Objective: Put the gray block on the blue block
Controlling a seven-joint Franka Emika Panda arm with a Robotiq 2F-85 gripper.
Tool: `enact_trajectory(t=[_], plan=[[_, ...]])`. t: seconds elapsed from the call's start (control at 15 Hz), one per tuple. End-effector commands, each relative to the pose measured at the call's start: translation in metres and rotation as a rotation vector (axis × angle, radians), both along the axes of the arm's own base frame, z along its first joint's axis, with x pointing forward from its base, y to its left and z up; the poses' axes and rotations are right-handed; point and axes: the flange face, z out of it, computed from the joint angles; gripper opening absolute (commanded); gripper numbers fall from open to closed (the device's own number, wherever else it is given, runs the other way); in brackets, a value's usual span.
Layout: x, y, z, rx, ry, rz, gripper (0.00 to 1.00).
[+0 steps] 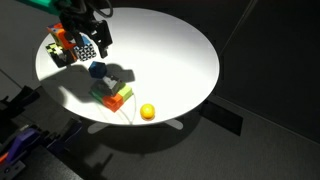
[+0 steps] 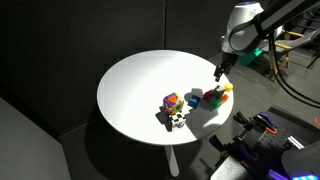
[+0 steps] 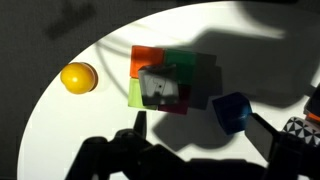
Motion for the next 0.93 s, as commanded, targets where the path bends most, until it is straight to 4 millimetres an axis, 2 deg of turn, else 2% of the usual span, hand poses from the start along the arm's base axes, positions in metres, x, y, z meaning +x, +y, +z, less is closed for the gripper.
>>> enact_trajectory(t=[0.0, 0.47, 0.87], plan=[[0.018, -0.015, -0.019, -0.022, 0.011, 0.002, 1.0], [0.027, -0.034, -0.052, -0.023, 0.047, -0.013, 1.0], [0.026, -0.038, -0.073, -0.021, 0.07, -0.003, 1.0]])
